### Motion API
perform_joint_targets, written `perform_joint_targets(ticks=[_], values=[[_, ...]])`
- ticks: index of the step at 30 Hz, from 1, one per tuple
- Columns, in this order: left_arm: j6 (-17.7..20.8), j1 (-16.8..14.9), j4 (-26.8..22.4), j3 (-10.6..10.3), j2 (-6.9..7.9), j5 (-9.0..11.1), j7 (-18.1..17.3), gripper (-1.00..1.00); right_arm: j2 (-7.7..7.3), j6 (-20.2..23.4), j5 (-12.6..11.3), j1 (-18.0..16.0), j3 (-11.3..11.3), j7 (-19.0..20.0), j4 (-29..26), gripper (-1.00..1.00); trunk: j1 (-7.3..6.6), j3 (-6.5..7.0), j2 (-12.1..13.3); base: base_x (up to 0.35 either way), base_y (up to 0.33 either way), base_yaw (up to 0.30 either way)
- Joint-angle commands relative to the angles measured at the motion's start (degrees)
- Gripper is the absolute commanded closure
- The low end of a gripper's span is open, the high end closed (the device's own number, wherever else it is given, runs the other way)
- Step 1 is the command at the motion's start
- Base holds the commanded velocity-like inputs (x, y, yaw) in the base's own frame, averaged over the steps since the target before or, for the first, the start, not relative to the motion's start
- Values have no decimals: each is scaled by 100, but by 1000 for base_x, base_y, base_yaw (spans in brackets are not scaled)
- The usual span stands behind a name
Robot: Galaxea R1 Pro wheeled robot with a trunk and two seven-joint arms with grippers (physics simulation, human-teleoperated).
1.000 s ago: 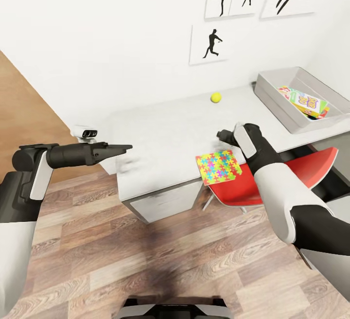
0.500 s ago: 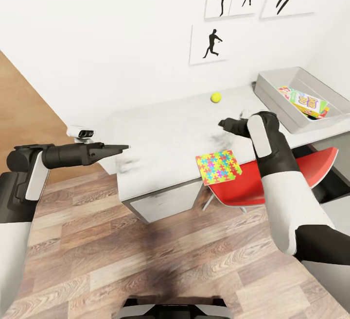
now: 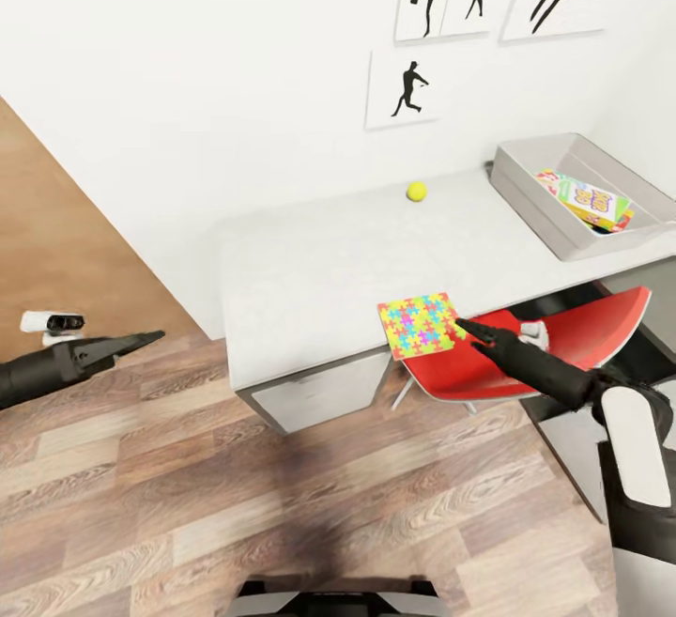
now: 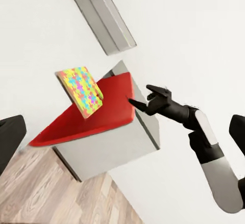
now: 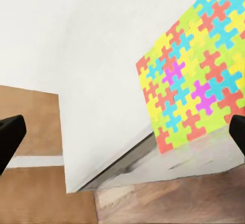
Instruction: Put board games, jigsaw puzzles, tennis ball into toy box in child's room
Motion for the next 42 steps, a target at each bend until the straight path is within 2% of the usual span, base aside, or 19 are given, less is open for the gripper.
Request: perform_joint_targets(ticks=[1, 4, 6, 8, 10, 14, 16, 18, 22, 42], values=[[12, 207, 0, 202, 21, 1, -61, -100, -1, 27, -9, 238, -142, 580, -14, -100, 4, 2, -8, 0, 0, 0], [-76, 719, 0, 734, 47, 1, -217, -100, -5, 27, -75, 927, -363, 1845, -31, -100, 4, 29, -8, 0, 0, 0], [-102, 991, 0, 936, 44, -6, -359, -100, -5, -52, -81, 1395, -414, 2269, -34, -100, 4, 47, -8, 0, 0, 0], [-157, 1246, 27, 1022, 23, -8, -432, -100, -8, -421, -87, 1805, -415, 2484, -32, -100, 4, 66, -8, 0, 0, 0], [-382, 1437, 198, 1061, 3, 3, -469, -100, -4, -873, -101, 2147, -382, 2584, -29, -100, 4, 84, -8, 0, 0, 0], [-705, 1555, 427, 1129, 20, 35, -553, -100, 14, -1362, -97, 2608, -100, 2726, -28, -100, 4, 121, -8, 0, 0, 0], [-741, 1568, 454, 1185, 29, 30, -553, -100, 16, -1544, -92, 2670, 49, 2849, -28, -100, 4, 140, -8, 0, 0, 0], [-779, 1576, 474, 1290, 35, 27, -553, -100, 14, -1908, -88, 2717, 252, 3137, -32, -100, 4, 159, -8, 0, 0, 0], [-801, 1581, 482, 1351, 43, 19, -553, -100, 20, -2264, -82, 2738, 377, 3508, -31, -100, 4, 196, -8, 0, 0, 0], [-818, 1582, 483, 1350, 34, 41, -553, -100, -10, -2353, -35, 2756, 333, 3602, 16, -100, 4, 382, -8, 0, 0, 0]])
